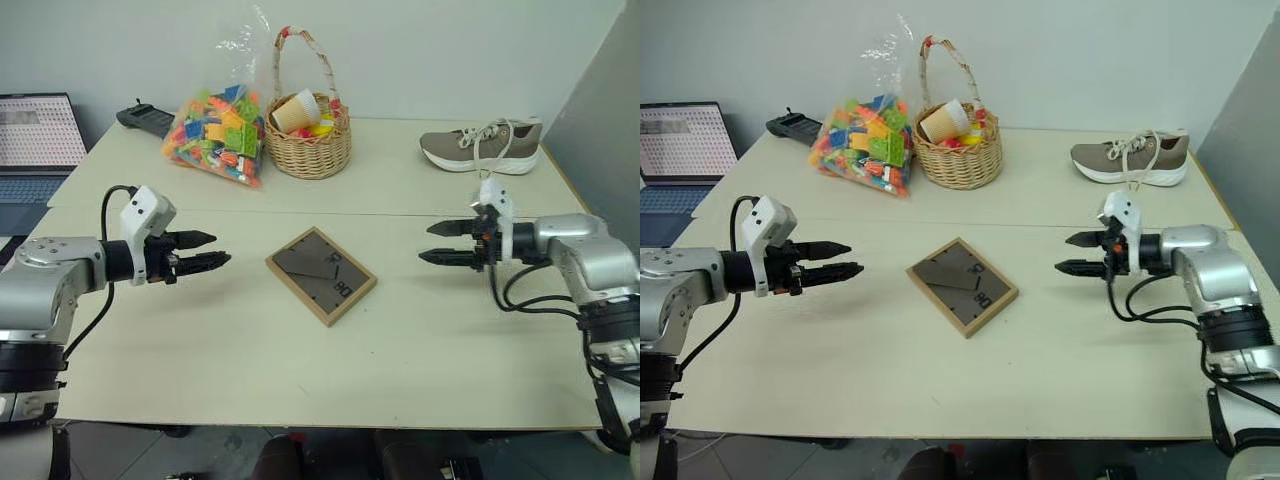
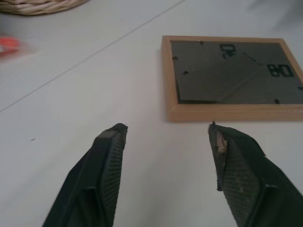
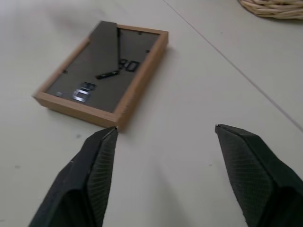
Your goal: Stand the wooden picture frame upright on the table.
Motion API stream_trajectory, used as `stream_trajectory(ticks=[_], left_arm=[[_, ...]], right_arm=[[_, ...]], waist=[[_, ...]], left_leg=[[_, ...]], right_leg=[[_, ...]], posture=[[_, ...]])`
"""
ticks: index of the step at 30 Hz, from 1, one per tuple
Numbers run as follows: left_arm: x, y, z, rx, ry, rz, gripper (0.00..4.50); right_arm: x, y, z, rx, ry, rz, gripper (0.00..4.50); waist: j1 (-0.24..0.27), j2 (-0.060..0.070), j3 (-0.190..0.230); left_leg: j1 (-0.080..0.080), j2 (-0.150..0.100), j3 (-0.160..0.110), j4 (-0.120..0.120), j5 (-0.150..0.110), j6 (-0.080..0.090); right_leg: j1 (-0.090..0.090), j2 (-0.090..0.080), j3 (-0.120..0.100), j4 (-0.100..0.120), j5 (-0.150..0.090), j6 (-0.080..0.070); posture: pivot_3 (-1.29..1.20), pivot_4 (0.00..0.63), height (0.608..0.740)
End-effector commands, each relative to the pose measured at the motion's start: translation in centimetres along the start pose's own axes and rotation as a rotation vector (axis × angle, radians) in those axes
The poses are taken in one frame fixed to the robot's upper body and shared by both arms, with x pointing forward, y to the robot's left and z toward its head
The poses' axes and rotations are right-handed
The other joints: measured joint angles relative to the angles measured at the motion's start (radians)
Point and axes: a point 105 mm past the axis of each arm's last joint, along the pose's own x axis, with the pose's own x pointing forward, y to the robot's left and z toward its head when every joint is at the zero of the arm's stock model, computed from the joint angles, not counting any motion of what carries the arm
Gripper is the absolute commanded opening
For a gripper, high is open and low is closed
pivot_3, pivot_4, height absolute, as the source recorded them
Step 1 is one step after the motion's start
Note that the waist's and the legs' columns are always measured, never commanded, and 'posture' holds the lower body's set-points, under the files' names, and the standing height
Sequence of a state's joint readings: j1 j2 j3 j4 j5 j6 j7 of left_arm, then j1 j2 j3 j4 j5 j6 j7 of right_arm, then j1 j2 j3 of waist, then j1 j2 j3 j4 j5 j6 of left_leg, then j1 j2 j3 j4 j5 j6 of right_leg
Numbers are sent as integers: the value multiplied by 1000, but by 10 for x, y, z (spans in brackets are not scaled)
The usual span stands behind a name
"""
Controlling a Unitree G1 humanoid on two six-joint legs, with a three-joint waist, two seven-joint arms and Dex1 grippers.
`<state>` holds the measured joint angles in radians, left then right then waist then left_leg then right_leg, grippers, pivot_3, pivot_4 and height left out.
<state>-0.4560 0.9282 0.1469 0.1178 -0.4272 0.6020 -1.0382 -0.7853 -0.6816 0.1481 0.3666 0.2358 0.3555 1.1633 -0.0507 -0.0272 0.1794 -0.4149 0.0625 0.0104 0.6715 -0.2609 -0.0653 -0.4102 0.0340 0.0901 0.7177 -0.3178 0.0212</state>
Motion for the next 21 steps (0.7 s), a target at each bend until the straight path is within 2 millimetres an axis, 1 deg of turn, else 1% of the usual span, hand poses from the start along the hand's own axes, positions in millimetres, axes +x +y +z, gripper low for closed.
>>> stream_trajectory(ticks=[1, 2, 3, 4, 6, 8, 10, 11, 14, 17, 19, 21], left_arm=[[15, -2, -12, 15, -16, 150, 2020], [21, -7, -15, 4, -26, 169, 1719], [27, -12, -18, 5, -36, 191, 1513], [35, -18, -23, -9, -46, 205, 1234], [51, -32, -30, -43, -67, 219, 754], [67, -46, -29, -81, -97, 214, 359], [76, -54, -26, -108, -117, 214, 3], [79, -56, -26, -104, -114, 217, 0], [86, -60, -32, -111, -83, 214, 0], [96, -73, -36, -90, -57, 152, 0], [102, -81, -29, -76, -67, 97, 0], [107, -95, -21, -60, -82, 12, 0]], right_arm=[[33, -13, 8, -134, -12, -108, 2421], [42, -15, 10, -136, -21, -129, 2146], [50, -14, 11, -137, -30, -129, 1895], [58, -12, 10, -135, -36, -124, 1556], [70, -6, 8, -128, -42, -101, 1026], [80, 0, 5, -121, -48, -86, 570], [88, 8, 6, -121, -59, -55, 166], [91, 13, 6, -117, -66, -37, 36], [100, 31, 5, -100, -70, 35, 36], [105, 49, 0, -102, -66, 87, 36], [102, 61, 1, -86, -77, 122, 36], [96, 71, 0, -76, -77, 148, 36]], waist=[[-5, 0, 0], [-6, 0, 0], [-7, 0, 0], [-6, 0, 0], [-4, 0, 0], [6, 0, 0], [13, 0, 0], [14, 0, 0], [17, 0, 0], [18, 0, 0], [19, 0, 0], [25, 0, 0]], left_leg=[[0, 0, 0, 0, 0, 0], [0, 0, -1, 0, 0, 0], [0, 0, -2, 0, 0, 0], [-1, 1, -3, 0, 0, 0], [-2, 1, -5, 1, 0, -1], [-2, 1, -6, 2, 0, -1], [-2, 1, -7, 4, 0, 0], [-2, 0, -7, 5, 0, 0], [-2, -1, -7, 5, 0, 0], [-2, -1, -8, 5, 0, 0], [-1, -1, -9, 5, 0, 0], [-2, -1, -9, 5, 0, 0]], right_leg=[[0, 0, 1, 0, 0, 0], [0, -1, 1, 1, 0, 0], [0, -2, 2, 1, 0, 0], [0, -2, 2, 0, 0, 0], [-1, -4, 2, 0, 0, 0], [0, -5, 1, 0, 0, 0], [2, -7, -1, 1, 0, 0], [2, -7, 0, 1, 1, 0], [2, -7, 0, 2, 1, 0], [3, -7, -1, 1, 1, 0], [3, -7, -1, 1, 1, 0], [4, -7, -2, 1, 1, 0]], posture=[[0, 150, 740], [0, 150, 740], [0, 150, 740], [0, 150, 740], [0, 150, 740], [0, 150, 740], [0, 150, 740], [0, 150, 740], [0, 150, 740], [0, 150, 740], [0, 150, 740], [0, 150, 740]])
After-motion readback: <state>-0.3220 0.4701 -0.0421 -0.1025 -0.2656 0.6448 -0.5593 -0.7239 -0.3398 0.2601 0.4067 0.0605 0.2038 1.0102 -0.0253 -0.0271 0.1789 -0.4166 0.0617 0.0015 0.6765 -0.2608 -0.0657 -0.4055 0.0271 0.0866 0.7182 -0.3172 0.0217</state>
